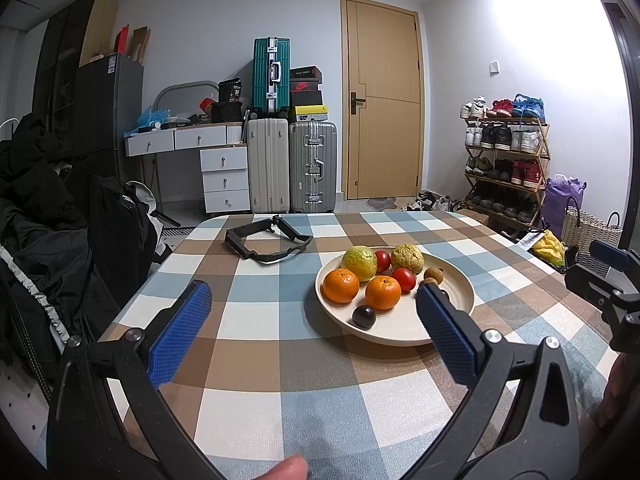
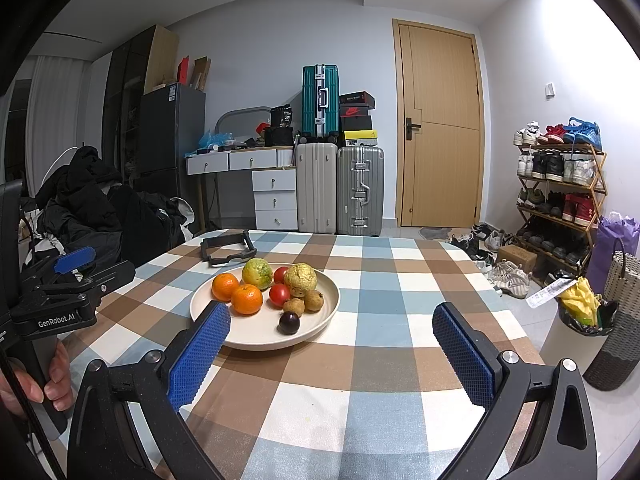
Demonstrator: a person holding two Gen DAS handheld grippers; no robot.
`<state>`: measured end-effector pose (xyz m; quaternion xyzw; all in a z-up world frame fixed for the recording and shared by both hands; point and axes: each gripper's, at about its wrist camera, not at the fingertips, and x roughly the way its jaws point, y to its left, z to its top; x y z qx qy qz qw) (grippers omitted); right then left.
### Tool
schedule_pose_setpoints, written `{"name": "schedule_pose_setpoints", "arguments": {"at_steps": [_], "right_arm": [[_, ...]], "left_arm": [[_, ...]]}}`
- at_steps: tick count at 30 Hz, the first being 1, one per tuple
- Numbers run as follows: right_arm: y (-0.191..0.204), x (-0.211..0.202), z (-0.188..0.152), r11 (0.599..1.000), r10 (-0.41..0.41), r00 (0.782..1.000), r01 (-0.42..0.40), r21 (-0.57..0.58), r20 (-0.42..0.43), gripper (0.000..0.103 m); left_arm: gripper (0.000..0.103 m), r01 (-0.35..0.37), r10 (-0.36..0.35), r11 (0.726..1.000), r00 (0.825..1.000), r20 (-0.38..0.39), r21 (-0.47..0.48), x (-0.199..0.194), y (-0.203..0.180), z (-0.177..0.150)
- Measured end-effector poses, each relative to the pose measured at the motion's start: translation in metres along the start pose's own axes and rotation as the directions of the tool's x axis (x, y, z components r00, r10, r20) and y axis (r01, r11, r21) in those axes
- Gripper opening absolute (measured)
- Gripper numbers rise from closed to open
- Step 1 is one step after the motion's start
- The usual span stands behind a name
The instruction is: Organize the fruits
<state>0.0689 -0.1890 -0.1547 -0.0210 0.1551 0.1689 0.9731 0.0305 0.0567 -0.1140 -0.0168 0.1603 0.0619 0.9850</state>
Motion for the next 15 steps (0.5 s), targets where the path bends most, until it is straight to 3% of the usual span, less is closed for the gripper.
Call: {"name": "schedule_pose_setpoints", "arguments": {"at_steps": [15], "right_arm": [[0.0001, 0.0000, -0.0001, 1.000, 0.000, 1.000, 0.000, 0.000, 0.000, 0.103]], "left_arm": [[0.102, 0.000, 0.000, 1.000, 1.000, 0.000, -0.001, 0.0001, 0.0002, -0.0002]]}}
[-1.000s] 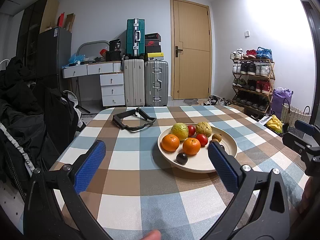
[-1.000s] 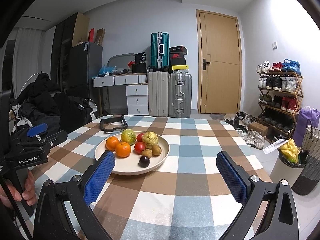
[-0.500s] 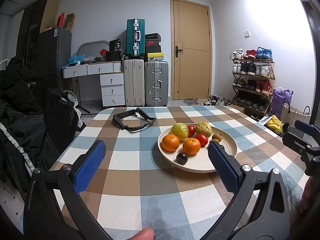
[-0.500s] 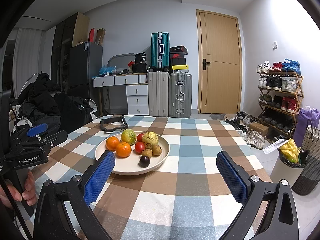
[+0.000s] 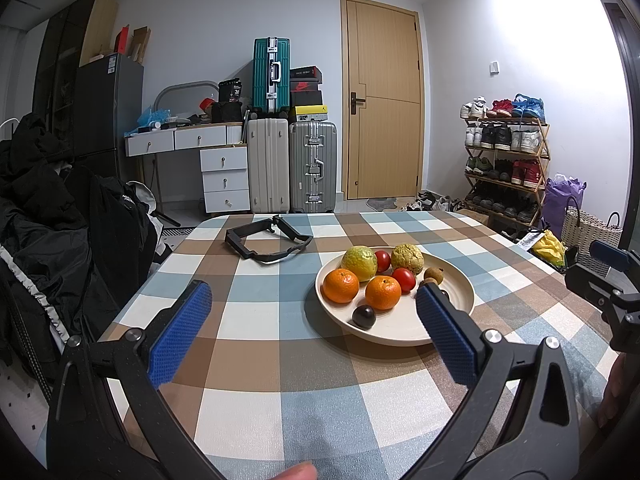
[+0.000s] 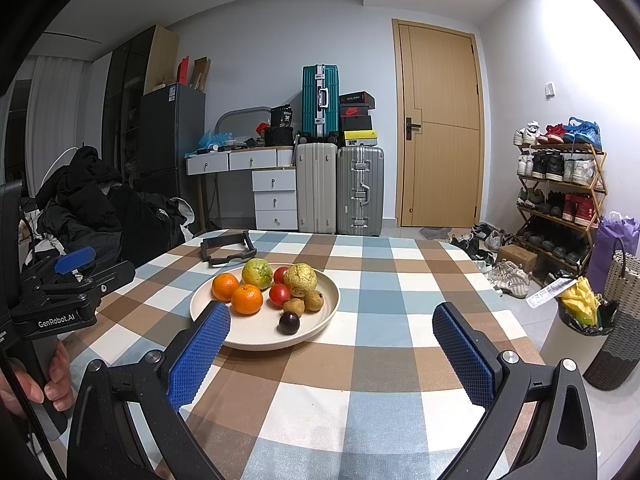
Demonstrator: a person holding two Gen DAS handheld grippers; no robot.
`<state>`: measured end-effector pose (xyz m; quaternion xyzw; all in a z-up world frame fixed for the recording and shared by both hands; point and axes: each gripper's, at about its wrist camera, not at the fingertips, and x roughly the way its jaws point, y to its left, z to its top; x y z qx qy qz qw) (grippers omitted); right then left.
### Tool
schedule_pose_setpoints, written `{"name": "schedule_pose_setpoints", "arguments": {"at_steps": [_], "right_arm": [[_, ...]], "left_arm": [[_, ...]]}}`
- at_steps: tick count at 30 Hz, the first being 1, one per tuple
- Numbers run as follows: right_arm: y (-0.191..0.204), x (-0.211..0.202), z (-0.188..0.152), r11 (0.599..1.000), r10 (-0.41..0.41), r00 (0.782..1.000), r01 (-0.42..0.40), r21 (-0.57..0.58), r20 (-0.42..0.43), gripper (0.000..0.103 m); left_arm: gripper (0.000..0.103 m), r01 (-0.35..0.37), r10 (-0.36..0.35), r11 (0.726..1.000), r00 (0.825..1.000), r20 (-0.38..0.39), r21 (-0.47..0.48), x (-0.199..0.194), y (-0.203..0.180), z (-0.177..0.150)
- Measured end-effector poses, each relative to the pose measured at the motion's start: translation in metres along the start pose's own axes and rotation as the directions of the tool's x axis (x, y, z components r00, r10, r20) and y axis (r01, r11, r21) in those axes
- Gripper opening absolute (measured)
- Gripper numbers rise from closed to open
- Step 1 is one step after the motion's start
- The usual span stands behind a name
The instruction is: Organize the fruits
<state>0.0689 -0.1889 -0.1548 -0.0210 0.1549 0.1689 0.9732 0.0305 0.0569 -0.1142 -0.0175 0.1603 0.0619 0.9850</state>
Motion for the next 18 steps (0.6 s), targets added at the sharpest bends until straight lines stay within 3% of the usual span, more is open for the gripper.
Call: {"name": "schedule_pose_setpoints", "arguments": {"at_steps": [18], "right_arm": [[0.0004, -0.0003, 0.0000, 1.000, 0.000, 1.000, 0.000, 0.000, 0.000, 0.103]], "left_arm": [[0.102, 0.000, 0.000, 1.000, 1.000, 0.000, 0.000, 0.0001, 0.0001, -0.0002]]}}
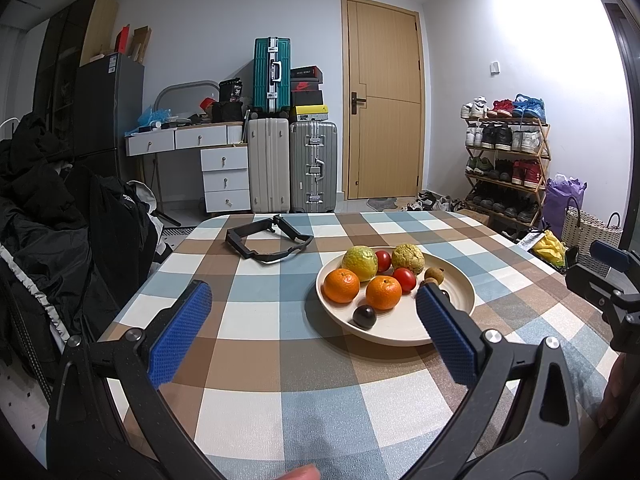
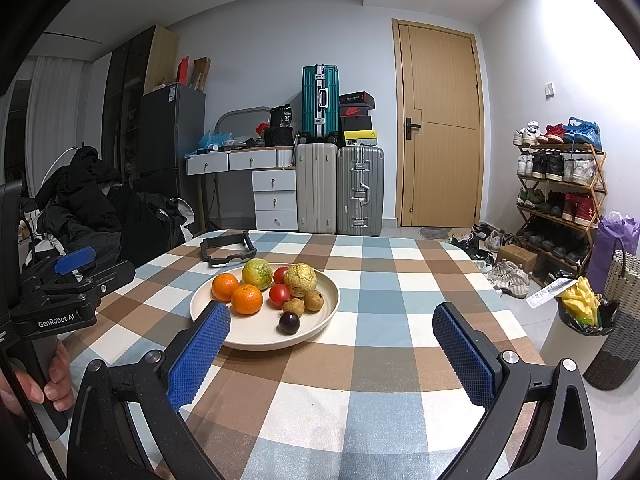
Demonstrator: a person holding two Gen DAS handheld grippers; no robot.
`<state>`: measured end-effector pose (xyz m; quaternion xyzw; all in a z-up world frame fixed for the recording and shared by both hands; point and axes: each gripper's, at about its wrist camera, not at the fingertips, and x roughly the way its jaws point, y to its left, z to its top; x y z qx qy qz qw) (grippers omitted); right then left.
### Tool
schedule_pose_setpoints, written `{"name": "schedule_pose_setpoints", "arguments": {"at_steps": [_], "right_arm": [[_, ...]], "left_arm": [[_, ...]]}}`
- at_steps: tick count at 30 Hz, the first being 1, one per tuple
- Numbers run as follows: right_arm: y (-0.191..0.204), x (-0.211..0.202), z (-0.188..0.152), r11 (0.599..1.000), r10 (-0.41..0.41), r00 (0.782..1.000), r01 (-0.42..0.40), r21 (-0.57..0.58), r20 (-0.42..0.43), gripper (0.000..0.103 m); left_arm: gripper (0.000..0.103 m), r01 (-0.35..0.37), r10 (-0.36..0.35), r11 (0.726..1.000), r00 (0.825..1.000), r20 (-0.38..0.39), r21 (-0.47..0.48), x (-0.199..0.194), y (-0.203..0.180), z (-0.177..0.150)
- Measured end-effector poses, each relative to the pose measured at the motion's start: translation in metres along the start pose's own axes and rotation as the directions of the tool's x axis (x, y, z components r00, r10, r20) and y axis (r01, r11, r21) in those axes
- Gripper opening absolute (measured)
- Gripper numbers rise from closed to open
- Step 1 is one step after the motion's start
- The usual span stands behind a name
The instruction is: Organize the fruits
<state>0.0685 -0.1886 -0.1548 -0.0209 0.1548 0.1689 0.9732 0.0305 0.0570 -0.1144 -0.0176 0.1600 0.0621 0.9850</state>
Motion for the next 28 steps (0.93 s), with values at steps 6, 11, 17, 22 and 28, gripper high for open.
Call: {"name": "schedule_pose_setpoints", "arguments": {"at_steps": [6, 11, 17, 22, 28], "right_arm": [[0.0000, 0.0000, 0.0000, 1.000, 0.000, 1.000, 0.000, 0.000, 0.000, 0.103], [-0.0001, 0.0001, 0.0000, 1.000, 0.000, 1.000, 0.000, 0.000, 0.000, 0.103], [-0.0003, 0.0002, -0.0001, 1.000, 0.000, 1.000, 0.000, 0.000, 0.000, 0.103], [-0.0001, 0.0001, 0.0000, 1.000, 0.000, 1.000, 0.000, 0.001, 0.000, 0.103], [-0.0009, 0.0005, -0.0002, 1.000, 0.000, 1.000, 0.000, 0.001, 0.000, 0.103]], "left_arm": [[0.102, 0.000, 0.000, 1.000, 1.000, 0.000, 0.001, 0.0001, 0.0002, 0.0000], [0.102, 0.000, 0.000, 1.000, 1.000, 0.000, 0.001, 0.0001, 0.0002, -0.0001], [0.102, -0.016, 0.016, 1.000, 1.000, 0.002, -0.005, 0.0017, 0.0006, -0.0016], [0.102, -0.016, 0.016, 1.000, 1.000, 0.002, -0.007, 0.0020, 0.0022, -0.0023], [0.102, -0.019, 0.019, 1.000, 1.000, -0.002, -0.009, 0.0027, 0.0029, -0.0024]]}}
